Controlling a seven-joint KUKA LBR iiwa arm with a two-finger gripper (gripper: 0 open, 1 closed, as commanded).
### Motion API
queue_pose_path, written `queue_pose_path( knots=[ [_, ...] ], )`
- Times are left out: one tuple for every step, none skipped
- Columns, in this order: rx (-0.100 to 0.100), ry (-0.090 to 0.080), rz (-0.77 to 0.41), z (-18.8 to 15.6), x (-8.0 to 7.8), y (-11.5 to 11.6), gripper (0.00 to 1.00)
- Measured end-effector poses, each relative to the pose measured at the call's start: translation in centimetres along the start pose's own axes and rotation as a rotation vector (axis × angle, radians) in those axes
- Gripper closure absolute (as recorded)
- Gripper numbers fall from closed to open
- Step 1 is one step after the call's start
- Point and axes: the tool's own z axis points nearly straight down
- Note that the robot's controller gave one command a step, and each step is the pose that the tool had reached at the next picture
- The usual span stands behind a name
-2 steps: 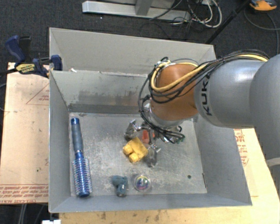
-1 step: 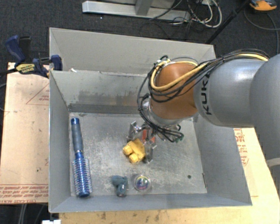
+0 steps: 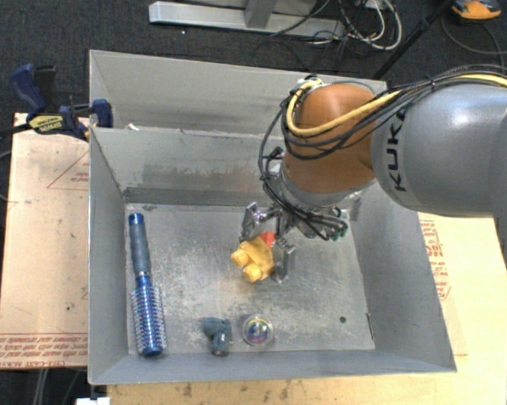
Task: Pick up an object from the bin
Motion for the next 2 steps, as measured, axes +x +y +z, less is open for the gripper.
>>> queue_pose_path(
  knots=[
    [-0.002, 0.004, 0.003, -1.3, -0.2, 0.0, 1.0],
    [-0.001, 0.003, 0.006, -4.1, -0.3, 0.0, 1.0]
  ],
)
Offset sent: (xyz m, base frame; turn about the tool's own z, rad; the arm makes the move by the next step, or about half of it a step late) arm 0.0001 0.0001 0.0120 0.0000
